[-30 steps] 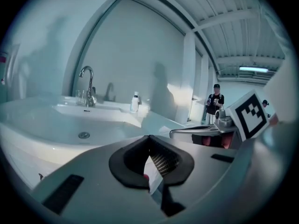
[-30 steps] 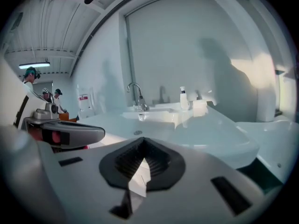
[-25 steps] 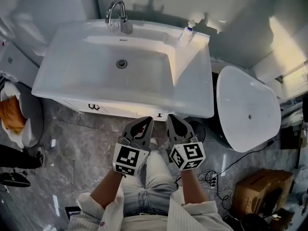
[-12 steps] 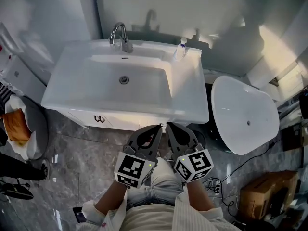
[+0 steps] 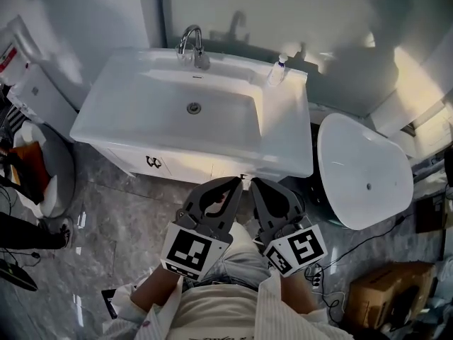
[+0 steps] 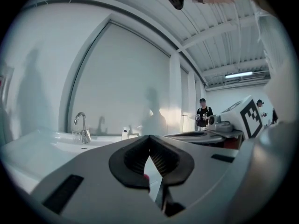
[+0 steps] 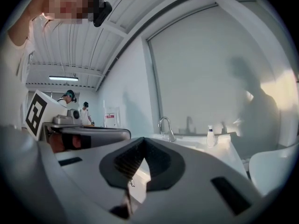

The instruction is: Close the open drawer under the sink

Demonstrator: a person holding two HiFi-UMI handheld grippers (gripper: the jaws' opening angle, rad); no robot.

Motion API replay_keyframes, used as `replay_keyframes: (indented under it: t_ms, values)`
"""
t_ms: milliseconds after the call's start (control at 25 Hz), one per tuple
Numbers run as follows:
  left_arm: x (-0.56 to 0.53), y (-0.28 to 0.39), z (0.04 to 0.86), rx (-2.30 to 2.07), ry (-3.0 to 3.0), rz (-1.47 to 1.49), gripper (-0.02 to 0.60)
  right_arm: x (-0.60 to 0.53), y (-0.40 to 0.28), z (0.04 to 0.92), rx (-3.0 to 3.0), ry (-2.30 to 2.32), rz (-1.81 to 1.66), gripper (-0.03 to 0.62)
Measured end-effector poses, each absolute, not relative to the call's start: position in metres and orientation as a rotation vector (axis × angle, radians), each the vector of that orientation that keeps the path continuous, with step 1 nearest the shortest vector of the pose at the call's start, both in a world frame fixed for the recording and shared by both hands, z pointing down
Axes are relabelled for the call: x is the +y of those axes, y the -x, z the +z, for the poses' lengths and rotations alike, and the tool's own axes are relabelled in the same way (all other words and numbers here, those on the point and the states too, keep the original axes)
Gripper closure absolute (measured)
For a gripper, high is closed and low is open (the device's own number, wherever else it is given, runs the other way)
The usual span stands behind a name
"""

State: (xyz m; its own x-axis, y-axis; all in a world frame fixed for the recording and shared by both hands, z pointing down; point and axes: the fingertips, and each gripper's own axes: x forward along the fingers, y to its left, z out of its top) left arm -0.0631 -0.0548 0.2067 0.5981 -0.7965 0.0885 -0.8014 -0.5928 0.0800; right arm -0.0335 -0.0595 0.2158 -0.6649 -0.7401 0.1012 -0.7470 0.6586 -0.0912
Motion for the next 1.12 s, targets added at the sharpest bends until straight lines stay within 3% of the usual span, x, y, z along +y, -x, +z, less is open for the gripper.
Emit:
replay_keyframes:
  t_ms: [1120]
  values:
    - [-0.052,0.088,0.216,-1.411,-2.659,0.081,0.566,-0.058,0.055,0.223,-2.798,-1.147,0.230,0.585]
